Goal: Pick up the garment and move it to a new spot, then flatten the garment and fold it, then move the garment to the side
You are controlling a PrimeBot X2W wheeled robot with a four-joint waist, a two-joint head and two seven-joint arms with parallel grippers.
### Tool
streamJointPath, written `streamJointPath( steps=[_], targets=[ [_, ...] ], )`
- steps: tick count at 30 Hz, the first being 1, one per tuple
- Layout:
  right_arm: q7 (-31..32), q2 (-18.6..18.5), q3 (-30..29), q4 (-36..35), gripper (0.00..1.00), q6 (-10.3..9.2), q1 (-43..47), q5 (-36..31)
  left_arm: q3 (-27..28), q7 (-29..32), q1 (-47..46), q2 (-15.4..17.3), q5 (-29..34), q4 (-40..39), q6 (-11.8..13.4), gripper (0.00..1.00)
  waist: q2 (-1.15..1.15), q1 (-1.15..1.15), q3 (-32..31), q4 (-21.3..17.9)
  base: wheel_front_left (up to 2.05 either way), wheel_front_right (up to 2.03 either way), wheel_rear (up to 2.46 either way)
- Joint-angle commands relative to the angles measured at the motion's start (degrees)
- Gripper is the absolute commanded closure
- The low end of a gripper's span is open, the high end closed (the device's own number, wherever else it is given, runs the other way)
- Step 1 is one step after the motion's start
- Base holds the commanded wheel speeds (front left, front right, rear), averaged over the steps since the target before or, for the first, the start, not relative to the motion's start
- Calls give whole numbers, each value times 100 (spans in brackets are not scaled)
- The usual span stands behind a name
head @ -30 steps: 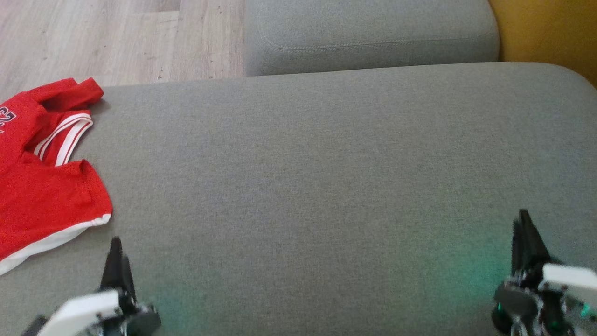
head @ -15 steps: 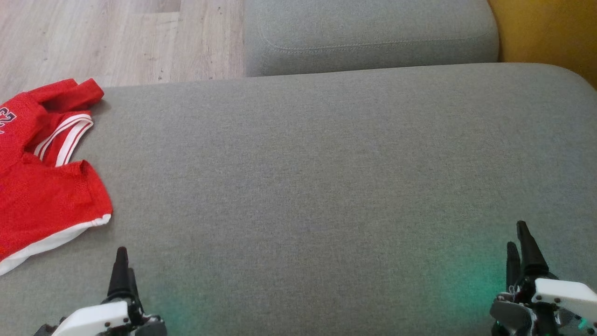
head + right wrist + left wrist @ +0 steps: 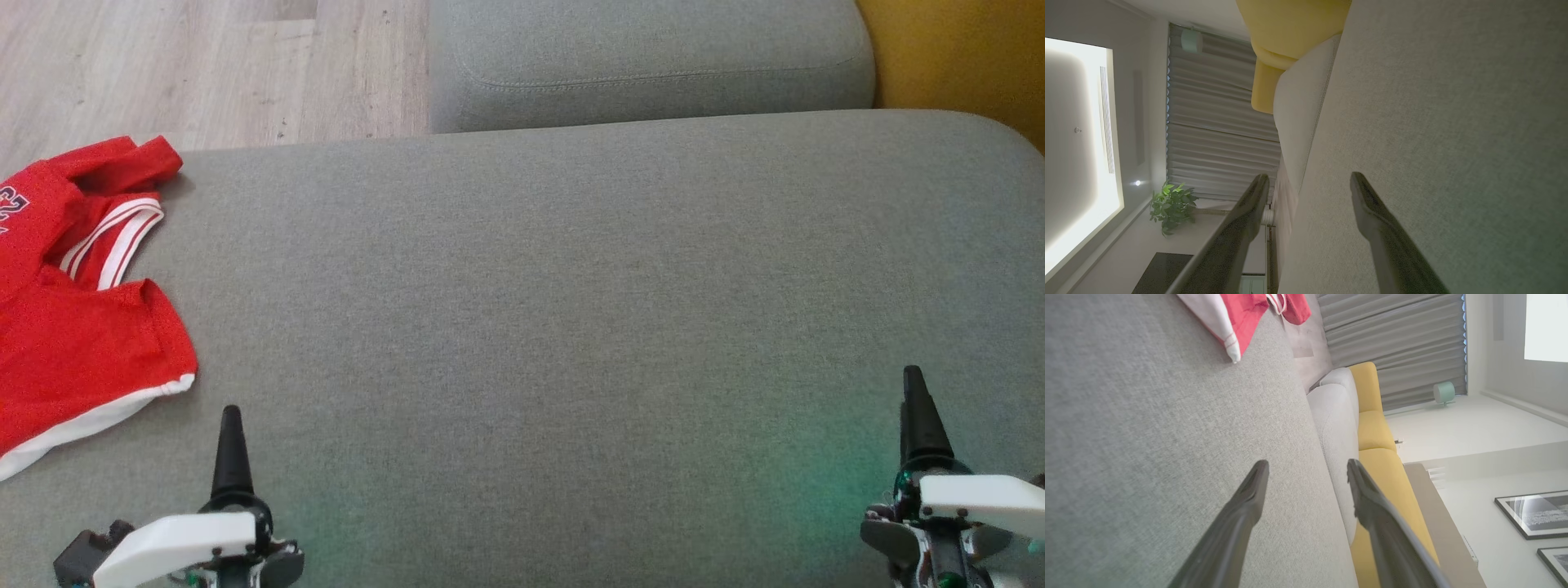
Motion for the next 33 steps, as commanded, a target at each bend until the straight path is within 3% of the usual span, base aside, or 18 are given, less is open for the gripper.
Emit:
streamJointPath(
  steps=[1, 18, 33],
  targets=[
    [-92, -32, 58, -280, 0, 12, -196, -264, -16, -76, -193, 35, 246, -257, 15, 0, 0, -1, 4, 0, 0, 0, 0],
    [-379, -38, 321, -448, 0, 18, -113, -1721, -343, -365, -72, 40, 1816, -500, 48, 0, 0, -1, 5, 18, 0, 0, 0],
    [-615, -43, 573, -363, 0, 23, -102, -2882, -496, -603, 25, 45, 2824, -501, 72, 0, 0, -1, -19, 52, 0, 0, 0]
  ],
)
